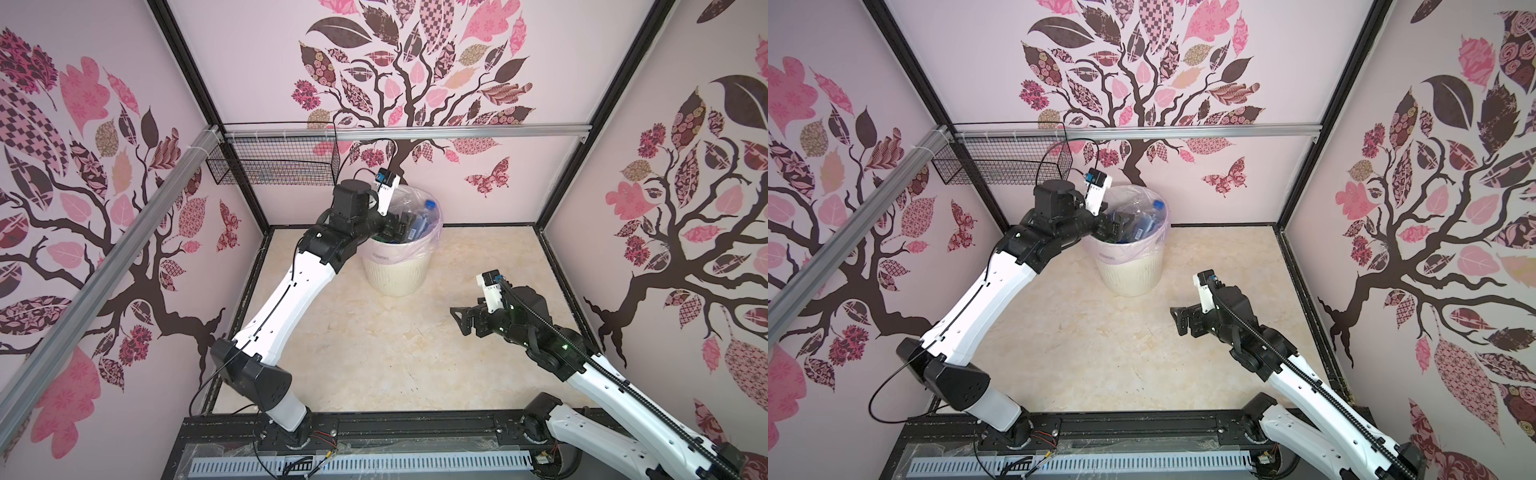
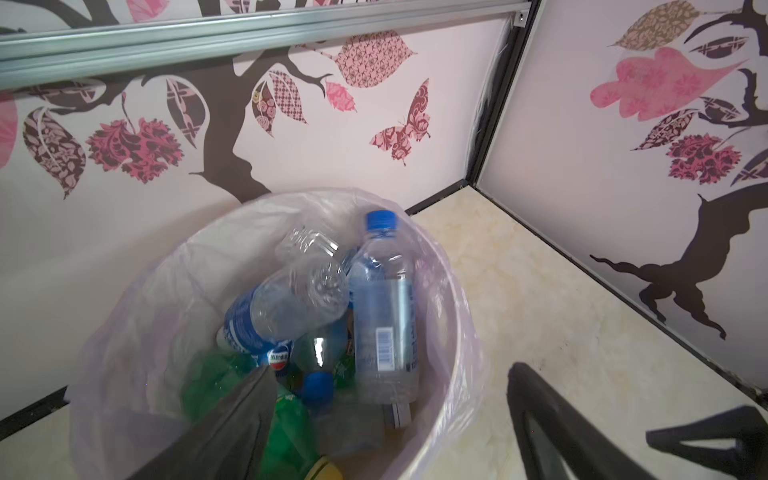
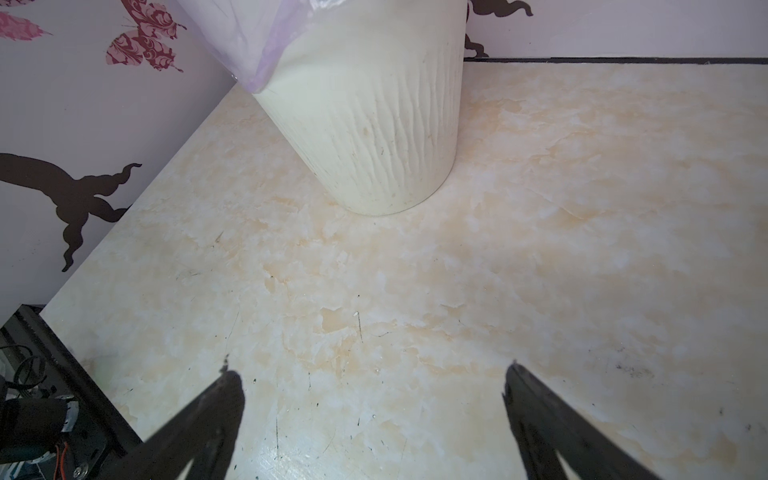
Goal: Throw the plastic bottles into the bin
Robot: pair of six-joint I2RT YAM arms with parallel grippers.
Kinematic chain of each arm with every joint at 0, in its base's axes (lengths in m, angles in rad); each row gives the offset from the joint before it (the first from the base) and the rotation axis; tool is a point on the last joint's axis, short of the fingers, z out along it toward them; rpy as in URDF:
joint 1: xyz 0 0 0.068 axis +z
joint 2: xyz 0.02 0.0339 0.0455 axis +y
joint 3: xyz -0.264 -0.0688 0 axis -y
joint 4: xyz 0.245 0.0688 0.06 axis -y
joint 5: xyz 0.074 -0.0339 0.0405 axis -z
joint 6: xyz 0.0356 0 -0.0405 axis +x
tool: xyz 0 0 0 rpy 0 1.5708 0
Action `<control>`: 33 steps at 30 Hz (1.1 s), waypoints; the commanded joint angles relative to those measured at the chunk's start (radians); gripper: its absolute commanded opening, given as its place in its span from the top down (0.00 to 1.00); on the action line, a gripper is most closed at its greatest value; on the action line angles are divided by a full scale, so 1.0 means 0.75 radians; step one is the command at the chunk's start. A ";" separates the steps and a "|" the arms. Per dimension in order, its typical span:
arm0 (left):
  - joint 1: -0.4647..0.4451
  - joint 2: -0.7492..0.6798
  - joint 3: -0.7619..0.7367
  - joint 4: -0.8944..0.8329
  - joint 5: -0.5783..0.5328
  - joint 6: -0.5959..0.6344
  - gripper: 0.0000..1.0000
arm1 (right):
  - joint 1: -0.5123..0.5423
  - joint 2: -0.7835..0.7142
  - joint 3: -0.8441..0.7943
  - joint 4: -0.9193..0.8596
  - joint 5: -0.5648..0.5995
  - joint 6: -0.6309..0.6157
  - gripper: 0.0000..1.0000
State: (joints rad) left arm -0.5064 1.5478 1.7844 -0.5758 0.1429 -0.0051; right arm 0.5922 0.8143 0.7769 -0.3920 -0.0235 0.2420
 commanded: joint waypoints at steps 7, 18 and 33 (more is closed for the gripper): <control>0.037 -0.467 -0.415 0.049 -0.182 0.022 0.05 | -0.004 0.015 0.060 -0.037 0.002 -0.019 0.00; 0.233 -0.856 -1.019 0.183 -0.434 -0.093 0.02 | -0.006 0.092 0.114 0.066 0.329 -0.065 0.00; 0.368 -0.596 -1.616 0.908 -0.703 -0.009 0.02 | -0.527 0.454 -0.201 0.816 0.371 -0.027 0.00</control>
State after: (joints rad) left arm -0.2562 1.0798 0.6136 -0.0761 -0.3473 -0.0540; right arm 0.2302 1.1259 0.6579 0.0563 0.2104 0.2302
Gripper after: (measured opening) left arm 0.977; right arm 0.997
